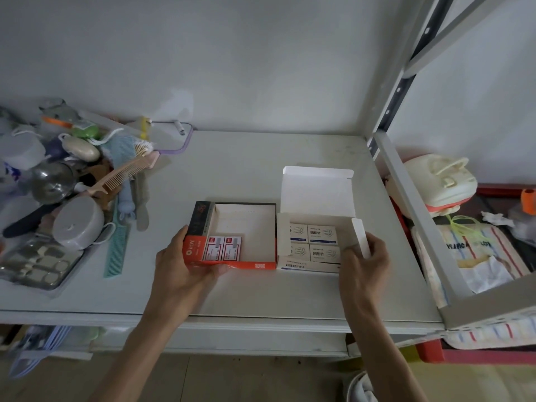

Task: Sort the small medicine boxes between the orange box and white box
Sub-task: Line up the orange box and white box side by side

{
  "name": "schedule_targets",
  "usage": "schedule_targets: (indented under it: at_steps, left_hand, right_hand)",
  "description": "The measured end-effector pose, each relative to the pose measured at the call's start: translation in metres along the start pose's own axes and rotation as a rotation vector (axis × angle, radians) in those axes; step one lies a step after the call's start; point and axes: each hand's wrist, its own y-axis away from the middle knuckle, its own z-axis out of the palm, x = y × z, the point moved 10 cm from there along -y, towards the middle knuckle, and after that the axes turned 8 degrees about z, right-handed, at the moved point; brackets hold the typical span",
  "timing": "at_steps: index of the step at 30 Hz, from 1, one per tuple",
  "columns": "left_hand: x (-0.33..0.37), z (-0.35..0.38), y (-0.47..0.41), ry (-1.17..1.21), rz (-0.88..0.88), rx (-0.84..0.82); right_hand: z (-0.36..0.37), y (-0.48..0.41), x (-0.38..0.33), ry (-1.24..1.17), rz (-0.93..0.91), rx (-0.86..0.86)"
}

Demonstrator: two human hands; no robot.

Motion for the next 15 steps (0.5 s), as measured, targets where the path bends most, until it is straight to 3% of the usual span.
schedule_targets:
  at_steps: [8, 15]
  left_hand:
    - [0.003, 0.001, 0.000, 0.045, -0.028, -0.023]
    - [-0.003, 0.000, 0.003, 0.011, -0.039, -0.039]
  right_hand:
    - [0.002, 0.003, -0.013, 0.078, -0.102, -0.085]
    - [-0.001, 0.001, -0.025, 0.158, -0.174, -0.038]
